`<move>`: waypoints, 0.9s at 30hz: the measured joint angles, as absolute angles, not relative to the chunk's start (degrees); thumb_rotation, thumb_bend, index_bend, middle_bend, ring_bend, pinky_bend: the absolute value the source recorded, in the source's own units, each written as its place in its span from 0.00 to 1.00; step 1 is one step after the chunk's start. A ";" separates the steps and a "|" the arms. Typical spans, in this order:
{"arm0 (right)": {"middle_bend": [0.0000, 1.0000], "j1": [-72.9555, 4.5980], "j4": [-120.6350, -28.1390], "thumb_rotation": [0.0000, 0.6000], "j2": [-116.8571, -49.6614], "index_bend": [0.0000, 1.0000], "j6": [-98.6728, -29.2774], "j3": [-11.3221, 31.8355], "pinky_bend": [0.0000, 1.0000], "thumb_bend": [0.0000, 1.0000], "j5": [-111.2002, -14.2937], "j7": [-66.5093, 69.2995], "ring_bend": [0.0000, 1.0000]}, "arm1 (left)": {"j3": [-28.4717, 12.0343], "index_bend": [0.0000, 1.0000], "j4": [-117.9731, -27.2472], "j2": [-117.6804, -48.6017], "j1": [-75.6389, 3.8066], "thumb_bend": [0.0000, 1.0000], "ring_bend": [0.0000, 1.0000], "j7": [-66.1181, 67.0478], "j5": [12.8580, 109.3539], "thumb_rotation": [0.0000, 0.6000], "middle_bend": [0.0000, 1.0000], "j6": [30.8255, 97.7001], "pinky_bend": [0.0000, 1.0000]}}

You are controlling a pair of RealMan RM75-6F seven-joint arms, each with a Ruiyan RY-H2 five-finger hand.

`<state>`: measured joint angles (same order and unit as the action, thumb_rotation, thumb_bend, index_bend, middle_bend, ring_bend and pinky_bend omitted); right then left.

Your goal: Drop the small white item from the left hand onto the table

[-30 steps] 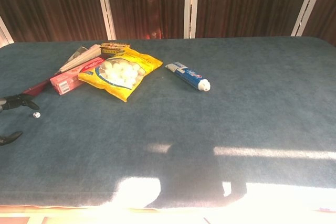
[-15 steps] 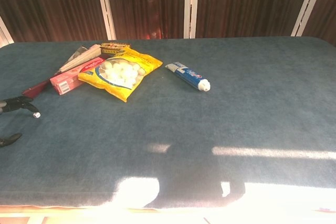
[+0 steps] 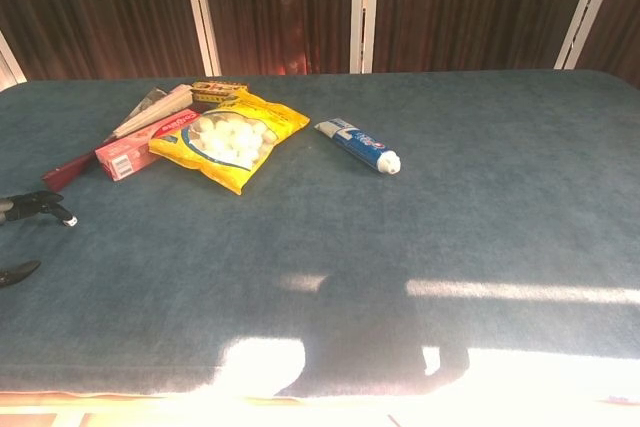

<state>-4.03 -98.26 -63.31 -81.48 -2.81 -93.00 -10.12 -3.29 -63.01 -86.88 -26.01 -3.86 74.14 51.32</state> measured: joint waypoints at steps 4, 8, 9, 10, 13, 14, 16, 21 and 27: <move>0.00 -4.02 -98.25 1.00 -63.33 0.00 -81.48 -2.85 0.00 0.29 -93.07 -10.15 0.00 | -2.83 0.22 -63.67 -86.66 -25.50 0.47 0.00 -3.22 74.44 0.86 0.00 52.21 0.08; 0.00 -4.02 -98.27 1.00 -63.37 0.00 -81.44 -2.81 0.00 0.29 -93.00 -10.30 0.00 | -2.03 0.22 -65.31 -86.00 -24.56 0.47 0.00 -2.31 74.71 0.86 0.00 53.21 0.08; 0.00 -4.03 -98.27 1.00 -63.41 0.00 -81.41 -2.81 0.00 0.29 -93.00 -10.39 0.00 | -1.85 0.22 -65.74 -85.82 -24.33 0.47 0.00 -2.09 74.81 0.86 0.00 53.55 0.08; 0.00 -4.04 -98.27 1.00 -63.44 0.00 -81.37 -2.82 0.00 0.29 -93.00 -10.47 0.00 | -1.70 0.22 -66.18 -85.63 -24.12 0.47 0.00 -1.90 74.98 0.86 0.00 53.98 0.08; 0.00 -4.05 -98.29 1.00 -63.52 0.00 -81.30 -2.86 0.00 0.29 -93.04 -10.62 0.00 | -1.29 0.22 -67.70 -84.92 -23.42 0.47 0.00 -1.40 75.94 0.86 0.00 56.04 0.08; 0.00 -4.03 -98.29 1.00 -63.53 0.00 -81.34 -2.86 0.00 0.29 -93.05 -10.65 0.00 | -1.15 0.22 -68.37 -84.56 -23.11 0.47 0.00 -1.24 76.51 0.86 0.00 57.18 0.08; 0.00 -3.99 -98.31 1.00 -63.52 0.00 -81.40 -2.85 0.00 0.29 -93.05 -10.62 0.00 | -0.90 0.18 -69.59 -83.84 -22.51 0.46 0.00 -1.03 77.62 0.88 0.00 59.33 0.08; 0.00 -3.91 -98.27 1.00 -63.42 0.00 -81.52 -2.84 0.00 0.29 -92.98 -10.51 0.00 | 0.57 0.02 -74.77 -79.98 -19.45 0.44 0.00 -0.49 82.11 0.98 0.00 68.23 0.08; 0.00 -3.85 -98.18 1.00 -63.74 0.00 -81.52 -2.61 0.00 0.29 -92.51 -11.21 0.00 | 5.01 0.00 -84.30 -72.21 -11.43 0.35 0.00 -0.03 88.04 1.00 0.00 82.09 0.08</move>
